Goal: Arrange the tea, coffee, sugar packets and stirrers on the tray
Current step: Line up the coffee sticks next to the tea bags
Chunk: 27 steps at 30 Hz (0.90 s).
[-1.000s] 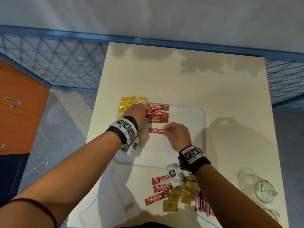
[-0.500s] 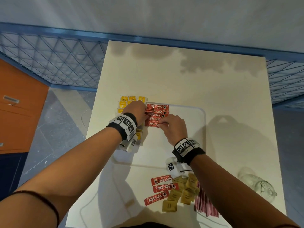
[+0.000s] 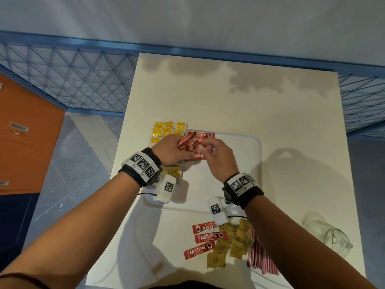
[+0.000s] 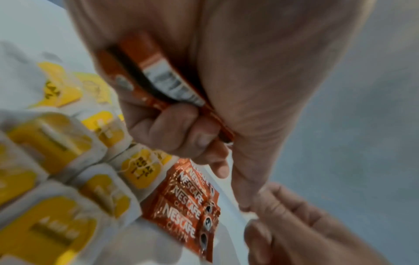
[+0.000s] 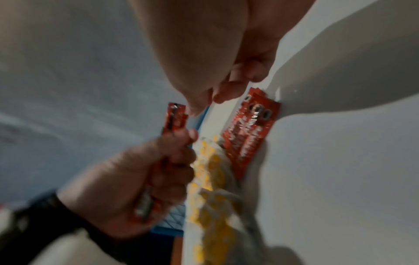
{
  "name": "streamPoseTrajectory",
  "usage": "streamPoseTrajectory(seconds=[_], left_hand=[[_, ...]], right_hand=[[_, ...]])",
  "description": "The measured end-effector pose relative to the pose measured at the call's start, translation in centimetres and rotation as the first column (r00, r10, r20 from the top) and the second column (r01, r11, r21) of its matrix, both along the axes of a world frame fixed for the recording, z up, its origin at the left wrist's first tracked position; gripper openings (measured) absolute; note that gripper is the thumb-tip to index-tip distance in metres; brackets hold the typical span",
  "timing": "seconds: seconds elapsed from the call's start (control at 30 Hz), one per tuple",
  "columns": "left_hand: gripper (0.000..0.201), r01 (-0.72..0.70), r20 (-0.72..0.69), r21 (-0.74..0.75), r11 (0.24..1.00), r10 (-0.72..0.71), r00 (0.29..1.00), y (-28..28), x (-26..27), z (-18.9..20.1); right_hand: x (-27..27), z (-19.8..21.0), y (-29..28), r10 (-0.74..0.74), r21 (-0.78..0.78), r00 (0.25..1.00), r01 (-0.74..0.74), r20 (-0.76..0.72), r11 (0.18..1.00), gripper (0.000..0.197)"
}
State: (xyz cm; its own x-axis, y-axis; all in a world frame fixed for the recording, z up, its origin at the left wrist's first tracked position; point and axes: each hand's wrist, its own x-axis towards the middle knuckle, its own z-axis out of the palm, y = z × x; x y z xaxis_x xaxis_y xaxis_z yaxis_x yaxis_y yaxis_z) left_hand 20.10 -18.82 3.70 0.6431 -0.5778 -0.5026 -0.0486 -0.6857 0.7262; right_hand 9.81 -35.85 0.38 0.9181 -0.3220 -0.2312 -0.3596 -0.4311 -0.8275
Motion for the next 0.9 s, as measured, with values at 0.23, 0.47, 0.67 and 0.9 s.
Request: streamPoseTrajectory(seconds=[0.23, 0.47, 0.67, 0.9], left_hand=[[0.031, 0.097, -0.210, -0.083, 0.992, -0.112, 0.971, 0.4, -2.7, 1.5], [0.029, -0.253, -0.413, -0.241, 0.937, 0.137, 0.900, 1.9, -4.3, 1.0], [0.036, -0.510, -0.533, -0.285, 0.812, 0.308, 0.788, 1.9, -4.7, 2.0], [0.010, -0.632, -0.505, -0.282, 0.721, 0.448, 0.737, 2.0, -5.2, 0.9]], right_hand=[[0.1, 3.7, 0.0, 0.117, 0.297, 0.987, -0.145, 0.110, 0.944, 0.028], [-1.1, 4.5, -1.4, -0.033, 0.405, 0.998, 0.005, 0.062, 0.914, 0.012], [-2.7, 4.6, -2.7, -0.073, 0.416, 0.996, 0.047, 0.048, 0.908, 0.014], [-3.6, 4.7, -2.7, -0.065, 0.398, 0.998, 0.051, 0.024, 0.916, 0.020]])
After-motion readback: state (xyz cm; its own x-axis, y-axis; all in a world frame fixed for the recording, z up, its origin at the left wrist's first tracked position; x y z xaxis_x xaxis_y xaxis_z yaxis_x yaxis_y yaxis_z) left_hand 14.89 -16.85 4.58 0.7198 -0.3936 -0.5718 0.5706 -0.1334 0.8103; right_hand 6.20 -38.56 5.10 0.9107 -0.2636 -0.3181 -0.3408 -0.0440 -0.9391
